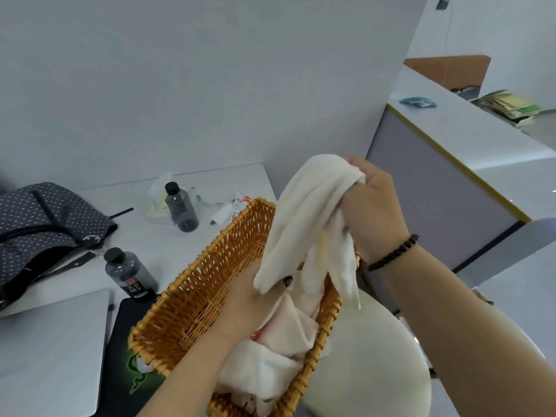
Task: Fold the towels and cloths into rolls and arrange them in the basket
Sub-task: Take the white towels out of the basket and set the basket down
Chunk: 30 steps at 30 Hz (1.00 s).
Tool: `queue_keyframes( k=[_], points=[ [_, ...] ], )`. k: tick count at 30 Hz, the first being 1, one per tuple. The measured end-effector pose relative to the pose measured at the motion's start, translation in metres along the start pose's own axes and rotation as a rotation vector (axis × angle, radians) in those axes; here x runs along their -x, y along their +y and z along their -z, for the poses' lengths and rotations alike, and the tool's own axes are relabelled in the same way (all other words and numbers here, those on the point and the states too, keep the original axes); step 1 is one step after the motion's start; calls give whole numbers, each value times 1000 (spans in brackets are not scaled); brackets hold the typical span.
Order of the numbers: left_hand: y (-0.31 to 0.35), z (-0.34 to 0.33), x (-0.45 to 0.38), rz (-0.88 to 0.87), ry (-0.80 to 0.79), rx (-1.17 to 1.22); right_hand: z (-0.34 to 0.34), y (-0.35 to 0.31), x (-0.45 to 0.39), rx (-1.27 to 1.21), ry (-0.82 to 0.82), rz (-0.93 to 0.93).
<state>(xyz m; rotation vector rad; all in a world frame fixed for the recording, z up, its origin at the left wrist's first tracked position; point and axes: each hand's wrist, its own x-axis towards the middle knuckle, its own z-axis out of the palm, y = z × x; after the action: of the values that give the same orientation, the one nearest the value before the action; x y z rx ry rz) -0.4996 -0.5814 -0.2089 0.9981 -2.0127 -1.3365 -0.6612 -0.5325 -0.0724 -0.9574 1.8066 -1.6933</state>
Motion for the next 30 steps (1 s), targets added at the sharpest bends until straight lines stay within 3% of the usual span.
queue_keyframes(
  k=[5,8,11,15,19,22,25,27,30],
  points=[
    [16,22,-18,233,226,491,38,36,-7,185,81,-45],
    [37,41,-29,237,284,707,42,71,4,436,-48,-177],
    [61,51,-33,136,181,859,23,82,22,463,-246,-136],
    [85,48,-34,19,59,721,-20,68,29,266,-467,130],
    [81,52,-34,-91,40,614,-37,48,23,184,-307,300],
    [64,61,-29,-182,-53,545,-34,27,19,-69,-253,274],
    [51,55,-20,-156,-219,357,-35,16,14,-72,-336,231],
    [38,49,-15,-81,-171,253,-38,19,12,45,-410,150],
    [8,57,-9,119,52,307,-35,39,10,174,-485,-43]
  ],
)
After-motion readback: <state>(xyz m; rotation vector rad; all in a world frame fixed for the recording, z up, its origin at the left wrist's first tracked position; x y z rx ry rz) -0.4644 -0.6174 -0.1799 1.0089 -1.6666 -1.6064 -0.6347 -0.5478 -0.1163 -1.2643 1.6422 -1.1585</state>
